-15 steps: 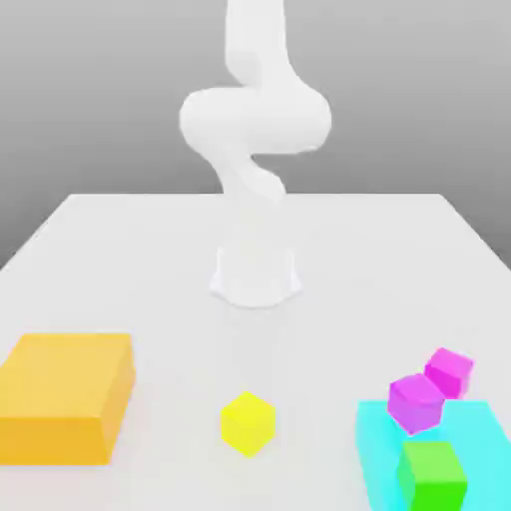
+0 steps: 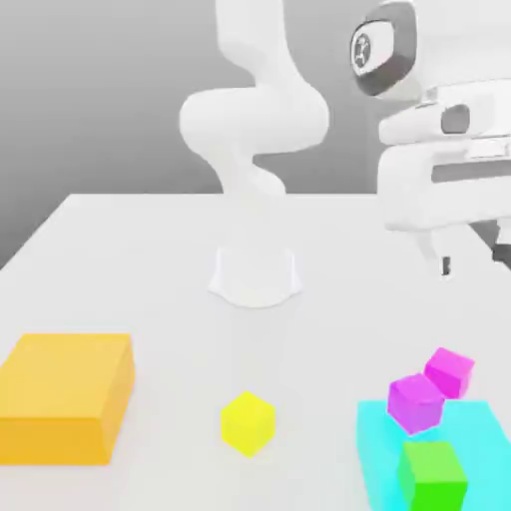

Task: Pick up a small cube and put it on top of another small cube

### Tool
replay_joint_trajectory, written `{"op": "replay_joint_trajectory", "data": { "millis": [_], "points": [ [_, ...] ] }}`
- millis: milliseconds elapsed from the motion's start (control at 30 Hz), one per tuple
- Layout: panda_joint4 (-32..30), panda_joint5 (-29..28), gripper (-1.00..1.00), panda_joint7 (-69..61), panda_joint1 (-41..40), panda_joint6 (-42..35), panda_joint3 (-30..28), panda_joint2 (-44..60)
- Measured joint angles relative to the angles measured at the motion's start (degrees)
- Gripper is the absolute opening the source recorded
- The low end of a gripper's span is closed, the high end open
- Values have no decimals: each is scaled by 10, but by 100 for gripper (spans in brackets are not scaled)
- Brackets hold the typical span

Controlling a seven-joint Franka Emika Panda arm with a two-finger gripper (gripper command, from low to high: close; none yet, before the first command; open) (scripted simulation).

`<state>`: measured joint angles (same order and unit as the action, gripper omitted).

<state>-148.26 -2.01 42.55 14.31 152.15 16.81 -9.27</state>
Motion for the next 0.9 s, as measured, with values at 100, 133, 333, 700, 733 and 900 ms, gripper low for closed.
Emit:
{"op": "replay_joint_trajectory", "data": {
  "millis": [100,133,333,700,733,900],
  "points": [
    [-28,-15,0,2,37,34,26,63],
    [-37,-22,0,5,47,46,31,85],
    [-52,-108,0,60,106,127,0,213],
    [-42,-152,-100,94,147,166,-51,263],
    [-46,-134,-100,81,136,153,-36,246],
    [-61,-34,-100,22,108,79,7,152]
  ]
}}
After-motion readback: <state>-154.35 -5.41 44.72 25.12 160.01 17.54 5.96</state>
